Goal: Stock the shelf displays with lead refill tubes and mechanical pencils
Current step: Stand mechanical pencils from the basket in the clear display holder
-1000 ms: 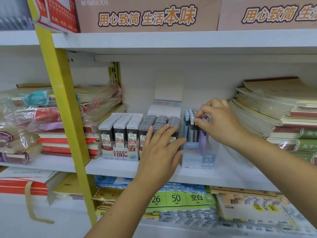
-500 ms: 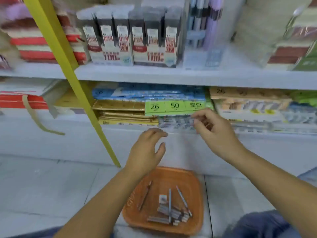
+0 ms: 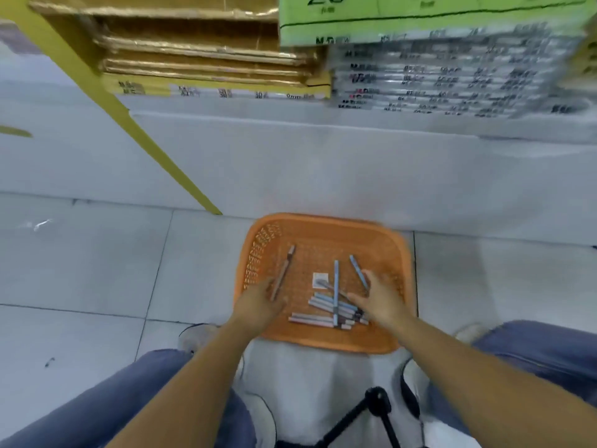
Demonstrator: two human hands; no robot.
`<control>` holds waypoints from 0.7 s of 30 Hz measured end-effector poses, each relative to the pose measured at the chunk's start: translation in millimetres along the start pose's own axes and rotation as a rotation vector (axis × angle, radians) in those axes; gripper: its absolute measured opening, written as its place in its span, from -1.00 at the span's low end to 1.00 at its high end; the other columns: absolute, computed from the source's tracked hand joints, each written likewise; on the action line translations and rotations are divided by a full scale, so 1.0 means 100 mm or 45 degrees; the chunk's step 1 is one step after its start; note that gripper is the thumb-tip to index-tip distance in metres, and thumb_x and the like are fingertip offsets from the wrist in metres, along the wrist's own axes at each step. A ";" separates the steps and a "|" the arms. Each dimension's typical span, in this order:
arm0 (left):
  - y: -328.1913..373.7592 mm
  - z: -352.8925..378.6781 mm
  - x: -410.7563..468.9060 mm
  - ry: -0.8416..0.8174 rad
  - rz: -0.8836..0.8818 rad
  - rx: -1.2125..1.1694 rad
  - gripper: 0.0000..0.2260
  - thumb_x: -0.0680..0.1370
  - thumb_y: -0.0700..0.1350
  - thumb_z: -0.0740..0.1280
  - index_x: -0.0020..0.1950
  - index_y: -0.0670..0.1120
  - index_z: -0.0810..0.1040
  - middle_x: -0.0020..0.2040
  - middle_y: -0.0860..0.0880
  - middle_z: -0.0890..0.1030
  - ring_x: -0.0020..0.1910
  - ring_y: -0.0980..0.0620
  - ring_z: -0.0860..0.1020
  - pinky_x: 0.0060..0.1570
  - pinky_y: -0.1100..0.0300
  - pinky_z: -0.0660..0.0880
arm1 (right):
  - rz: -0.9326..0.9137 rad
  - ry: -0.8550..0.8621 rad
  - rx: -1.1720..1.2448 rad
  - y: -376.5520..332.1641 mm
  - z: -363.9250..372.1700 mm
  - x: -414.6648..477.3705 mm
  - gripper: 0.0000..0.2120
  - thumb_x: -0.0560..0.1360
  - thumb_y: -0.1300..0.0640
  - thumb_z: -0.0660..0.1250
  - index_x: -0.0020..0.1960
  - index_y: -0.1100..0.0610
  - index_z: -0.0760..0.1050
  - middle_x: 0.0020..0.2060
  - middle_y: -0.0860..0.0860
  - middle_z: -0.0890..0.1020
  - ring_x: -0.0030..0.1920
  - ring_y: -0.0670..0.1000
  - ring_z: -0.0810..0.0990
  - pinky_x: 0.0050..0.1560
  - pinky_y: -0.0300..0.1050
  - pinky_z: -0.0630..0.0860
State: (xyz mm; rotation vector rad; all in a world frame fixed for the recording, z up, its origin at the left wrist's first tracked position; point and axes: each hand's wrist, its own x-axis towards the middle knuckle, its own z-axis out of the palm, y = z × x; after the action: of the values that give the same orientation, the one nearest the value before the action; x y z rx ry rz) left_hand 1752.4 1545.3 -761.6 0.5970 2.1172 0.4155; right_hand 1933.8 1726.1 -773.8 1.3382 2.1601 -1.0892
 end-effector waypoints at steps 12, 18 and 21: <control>0.03 0.33 0.60 0.094 -0.165 -0.037 -0.60 0.52 -0.12 0.44 0.32 -0.17 0.47 0.27 -0.19 0.53 0.20 -0.19 0.53 0.21 -0.02 0.47 | 0.020 0.147 -0.040 0.09 0.42 0.42 -0.64 0.41 -0.03 0.50 0.03 0.14 0.45 -0.02 0.10 0.53 -0.06 0.10 0.53 -0.09 -0.04 0.48; 0.02 0.41 0.63 0.191 -0.151 -0.021 -0.81 0.58 -0.18 0.34 0.19 -0.12 0.54 0.09 -0.12 0.60 0.02 -0.12 0.56 0.05 0.03 0.50 | -0.032 -0.068 -0.053 0.25 0.28 0.39 -0.63 0.45 -0.07 0.45 0.15 0.06 0.44 -0.18 -0.10 0.49 -0.19 -0.08 0.49 -0.23 -0.17 0.39; 0.01 0.41 0.61 0.179 -0.147 -0.098 -0.83 0.57 -0.17 0.37 0.15 -0.11 0.55 -0.03 -0.01 0.58 -0.06 -0.04 0.55 -0.06 0.14 0.45 | -0.120 -0.081 -0.210 0.26 0.33 0.36 -0.51 0.38 -0.09 0.51 0.19 0.05 0.40 0.05 -0.03 0.47 0.05 0.01 0.45 -0.01 -0.15 0.42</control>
State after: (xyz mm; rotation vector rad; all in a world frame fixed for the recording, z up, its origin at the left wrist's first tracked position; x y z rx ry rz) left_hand 1755.3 1583.6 -824.4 0.4088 2.2453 0.4838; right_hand 1936.9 1727.9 -828.6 1.1256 2.2316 -0.9507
